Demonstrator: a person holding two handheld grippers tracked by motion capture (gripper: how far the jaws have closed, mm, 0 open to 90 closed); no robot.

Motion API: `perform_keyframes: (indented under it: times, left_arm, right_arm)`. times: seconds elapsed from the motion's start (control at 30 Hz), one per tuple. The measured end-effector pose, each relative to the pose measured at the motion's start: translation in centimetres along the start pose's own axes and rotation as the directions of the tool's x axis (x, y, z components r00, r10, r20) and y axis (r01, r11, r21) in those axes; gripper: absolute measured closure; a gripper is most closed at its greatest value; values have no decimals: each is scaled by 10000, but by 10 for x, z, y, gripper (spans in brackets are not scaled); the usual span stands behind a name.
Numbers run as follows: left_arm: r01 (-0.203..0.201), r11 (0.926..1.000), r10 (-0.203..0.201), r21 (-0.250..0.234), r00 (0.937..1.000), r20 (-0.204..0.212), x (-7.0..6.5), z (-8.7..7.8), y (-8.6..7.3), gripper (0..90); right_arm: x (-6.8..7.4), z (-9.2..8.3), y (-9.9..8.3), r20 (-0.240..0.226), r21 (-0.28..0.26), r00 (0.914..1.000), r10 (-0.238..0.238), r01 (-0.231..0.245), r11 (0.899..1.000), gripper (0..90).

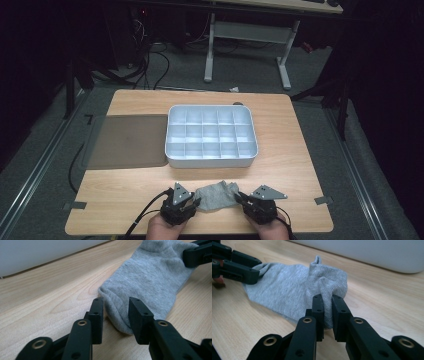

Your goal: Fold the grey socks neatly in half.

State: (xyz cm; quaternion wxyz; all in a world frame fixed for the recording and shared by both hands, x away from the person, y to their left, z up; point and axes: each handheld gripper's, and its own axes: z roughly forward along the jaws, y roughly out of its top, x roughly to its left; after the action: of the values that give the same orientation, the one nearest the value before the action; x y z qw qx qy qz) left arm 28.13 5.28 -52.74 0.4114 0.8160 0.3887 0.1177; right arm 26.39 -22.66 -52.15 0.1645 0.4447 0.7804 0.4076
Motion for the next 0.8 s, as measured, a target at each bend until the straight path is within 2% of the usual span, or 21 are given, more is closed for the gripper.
perform_keyframes:
  times: [0.1, 0.17, 0.2, 0.27, 0.33, 0.4, 0.47, 0.5, 0.53, 0.6, 0.67, 0.73, 0.8]
  left_arm:
    - [-32, 9997, 28, -241, 9998, -173, -1, -3, 4, 611]
    - [29, 9990, -30, -448, 10000, -2, -3, -4, 9, 612]
    - [-26, 9989, 36, -460, 9998, 208, -5, -3, 12, 670]
    - [-429, 9981, 447, -442, 9982, 399, -14, 1, 20, 777]
    - [-659, 9962, 691, -577, 9961, 543, -25, 7, 29, 816]
    - [-654, 9959, 690, -630, 9960, 575, -29, 11, 33, 821]
    - [-816, 9955, 842, -478, 9950, 540, -37, 21, 42, 836]
    - [-921, 9954, 932, -263, 9947, 438, -40, 27, 44, 869]
    - [-1021, 9946, 1014, 173, 9942, 353, -42, 37, 45, 877]
    - [-1156, 9917, 1148, 564, 9932, 169, -43, 46, 42, 892]
    - [-1280, 9892, 1280, 716, 9918, 44, -44, 50, 40, 899]
    - [-1291, 9895, 1291, 652, 9916, 42, -44, 50, 38, 900]
    - [-1385, 9883, 1389, 633, 9903, -23, -45, 51, 39, 899]
  right_arm:
    - [-3, 0, 0, 3, -17, 10000, 34, -34, 10000, 822]
    - [-2, 1, -1, -47, 44, 10000, -23, 24, 10000, 822]
    - [-2, 1, -1, -51, 83, 9999, -89, 89, 9999, 821]
    - [-1, 2, -2, -89, 86, 9999, -116, 117, 9999, 821]
    - [0, 3, -2, -135, 139, 9998, -155, 157, 9998, 821]
    - [1, 3, -2, -160, 119, 9997, -203, 205, 9997, 821]
    - [1, 4, -2, -156, 116, 9997, -207, 209, 9997, 821]
    - [1, 3, -3, -175, 121, 9997, -150, 152, 9998, 822]
    - [1, 4, -3, -200, 121, 9998, -95, 97, 9999, 822]
    - [0, 4, -4, -206, 167, 9998, -61, 64, 9998, 822]
    - [-1, 3, -4, -228, 91, 9997, -10, 12, 10000, 823]
    - [-2, 2, -4, -224, 72, 9997, -21, 22, 10000, 823]
    - [-5, 0, -2, -416, -154, 9990, 185, -192, 9997, 826]
